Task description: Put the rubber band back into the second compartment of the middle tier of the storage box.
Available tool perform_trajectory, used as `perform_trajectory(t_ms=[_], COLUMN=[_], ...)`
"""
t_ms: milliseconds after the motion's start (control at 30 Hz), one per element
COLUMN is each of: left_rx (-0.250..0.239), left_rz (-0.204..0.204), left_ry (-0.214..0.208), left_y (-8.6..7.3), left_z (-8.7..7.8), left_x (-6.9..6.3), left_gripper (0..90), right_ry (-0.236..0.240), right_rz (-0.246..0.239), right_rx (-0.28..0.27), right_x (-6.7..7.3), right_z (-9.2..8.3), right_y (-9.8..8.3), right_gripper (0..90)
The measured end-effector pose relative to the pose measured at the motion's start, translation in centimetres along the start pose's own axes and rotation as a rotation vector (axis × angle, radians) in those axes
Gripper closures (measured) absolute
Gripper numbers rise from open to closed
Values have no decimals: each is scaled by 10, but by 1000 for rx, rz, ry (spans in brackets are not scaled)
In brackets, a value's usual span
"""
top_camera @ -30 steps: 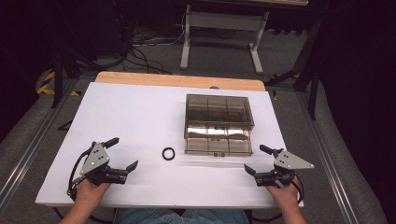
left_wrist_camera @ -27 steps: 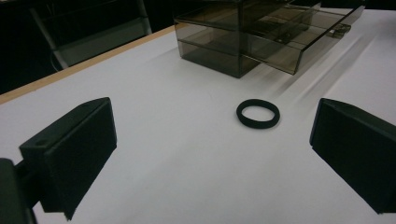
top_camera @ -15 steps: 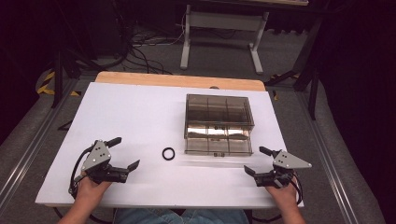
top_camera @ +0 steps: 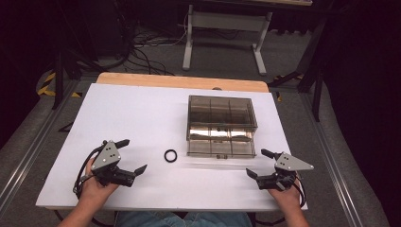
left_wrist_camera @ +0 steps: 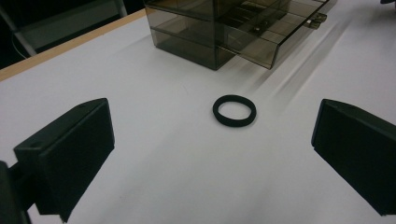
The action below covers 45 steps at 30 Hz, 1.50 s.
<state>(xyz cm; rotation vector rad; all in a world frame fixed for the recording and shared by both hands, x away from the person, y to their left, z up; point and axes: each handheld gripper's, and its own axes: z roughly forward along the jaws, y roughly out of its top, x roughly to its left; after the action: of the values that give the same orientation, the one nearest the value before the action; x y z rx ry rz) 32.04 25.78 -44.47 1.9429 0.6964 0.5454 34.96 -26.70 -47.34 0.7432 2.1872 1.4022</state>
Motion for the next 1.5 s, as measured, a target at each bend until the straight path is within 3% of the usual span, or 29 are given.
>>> perform_trajectory(t_ms=[300,500,767,1000,1500], left_rx=[79,119,142,168,215], left_rz=[-8,-15,-25,-33,7], left_ry=[-18,-58,-70,-112,-173], left_y=[11,16,22,26,37], left_z=[22,36,51,66,94], left_x=[0,0,2,0,-16], left_gripper=[58,114,175,253,363], right_ry=[4,6,13,17,23], right_rz=[-9,-7,-6,-6,-13], right_rx=[7,8,11,13,15], right_x=[1,2,2,2,2], right_z=[1,1,2,2,2], right_y=[0,0,0,0,0], right_gripper=[76,80,87,90,92])
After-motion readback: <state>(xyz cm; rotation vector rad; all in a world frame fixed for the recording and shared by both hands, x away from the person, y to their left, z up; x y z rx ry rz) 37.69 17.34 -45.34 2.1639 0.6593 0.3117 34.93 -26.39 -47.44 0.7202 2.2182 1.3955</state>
